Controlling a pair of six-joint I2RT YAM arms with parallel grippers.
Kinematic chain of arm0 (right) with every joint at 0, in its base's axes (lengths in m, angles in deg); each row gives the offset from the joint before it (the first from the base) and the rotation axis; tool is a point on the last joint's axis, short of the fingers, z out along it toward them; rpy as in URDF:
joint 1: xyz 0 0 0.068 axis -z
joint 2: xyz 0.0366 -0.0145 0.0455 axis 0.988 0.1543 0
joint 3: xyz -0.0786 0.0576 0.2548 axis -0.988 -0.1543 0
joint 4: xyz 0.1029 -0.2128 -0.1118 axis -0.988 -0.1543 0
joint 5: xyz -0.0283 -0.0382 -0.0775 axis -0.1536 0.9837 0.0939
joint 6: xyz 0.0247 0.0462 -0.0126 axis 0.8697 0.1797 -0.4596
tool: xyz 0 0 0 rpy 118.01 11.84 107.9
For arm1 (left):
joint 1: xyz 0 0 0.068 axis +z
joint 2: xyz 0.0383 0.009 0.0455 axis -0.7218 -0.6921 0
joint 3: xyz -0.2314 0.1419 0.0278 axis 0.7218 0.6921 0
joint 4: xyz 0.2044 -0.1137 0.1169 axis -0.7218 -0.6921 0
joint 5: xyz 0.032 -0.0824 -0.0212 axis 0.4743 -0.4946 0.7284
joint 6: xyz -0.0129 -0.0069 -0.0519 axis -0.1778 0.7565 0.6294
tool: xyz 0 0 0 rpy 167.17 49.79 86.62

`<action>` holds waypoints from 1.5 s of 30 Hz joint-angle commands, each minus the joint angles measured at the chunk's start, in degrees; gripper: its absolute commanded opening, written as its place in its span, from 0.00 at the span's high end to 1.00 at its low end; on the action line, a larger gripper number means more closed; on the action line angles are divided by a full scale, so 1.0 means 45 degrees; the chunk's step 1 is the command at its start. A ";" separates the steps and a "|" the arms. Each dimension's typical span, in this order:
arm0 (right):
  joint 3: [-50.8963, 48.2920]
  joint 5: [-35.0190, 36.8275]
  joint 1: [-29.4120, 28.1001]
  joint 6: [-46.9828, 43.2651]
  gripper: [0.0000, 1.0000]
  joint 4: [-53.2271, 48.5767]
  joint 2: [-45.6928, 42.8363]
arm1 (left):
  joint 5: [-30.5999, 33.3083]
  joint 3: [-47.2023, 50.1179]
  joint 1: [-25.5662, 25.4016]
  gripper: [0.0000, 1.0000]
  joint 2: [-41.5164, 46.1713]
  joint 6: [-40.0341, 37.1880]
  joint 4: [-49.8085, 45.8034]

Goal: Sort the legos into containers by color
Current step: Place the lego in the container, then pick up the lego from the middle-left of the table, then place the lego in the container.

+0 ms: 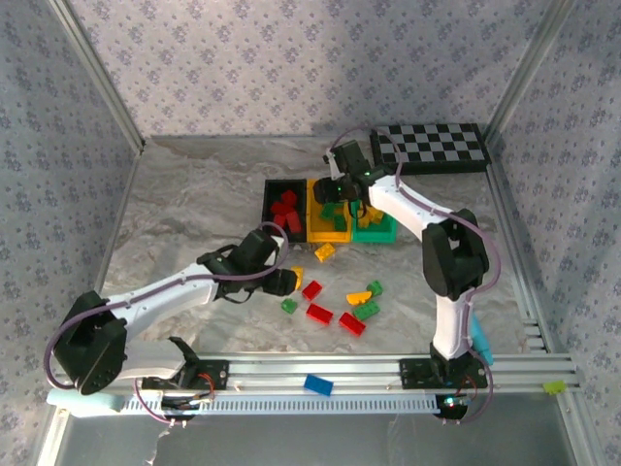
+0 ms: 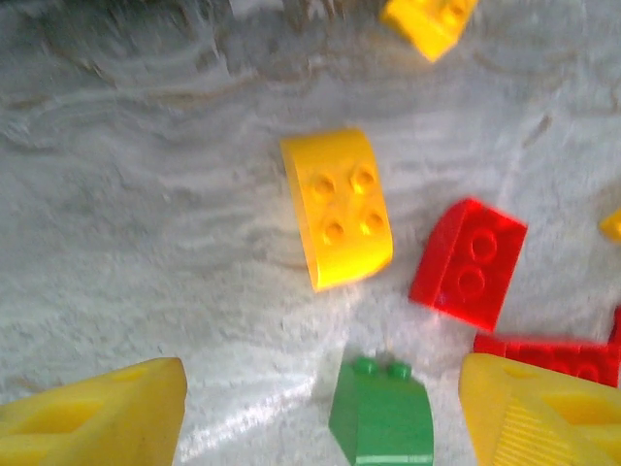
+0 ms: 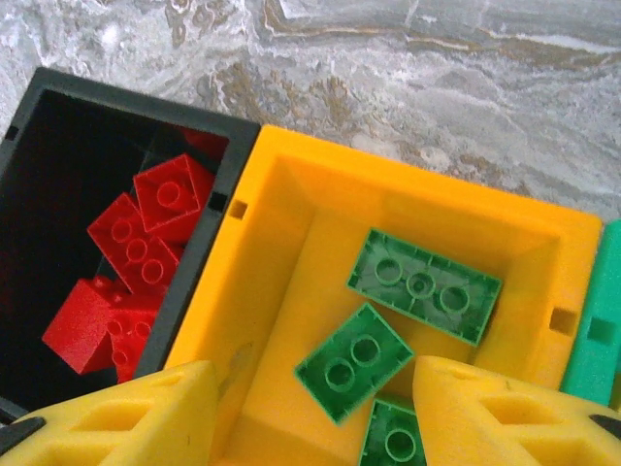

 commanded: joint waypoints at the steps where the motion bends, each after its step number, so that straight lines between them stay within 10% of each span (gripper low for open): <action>1: -0.0659 0.0271 -0.0026 -0.0095 0.43 -0.0134 -0.0969 | -0.0528 0.0019 -0.0291 0.29 0.0163 -0.0285 -0.1195; 26: -0.3428 0.0979 0.0128 -0.0212 0.44 0.0397 -0.3083 | -0.0715 -0.2393 -0.2160 0.49 -0.4389 -0.1779 -0.3043; 45: -0.5681 0.1205 0.0257 0.0158 0.46 0.0684 -0.4911 | 0.1126 -0.4653 -0.1702 0.68 -0.3072 -0.2426 -0.3154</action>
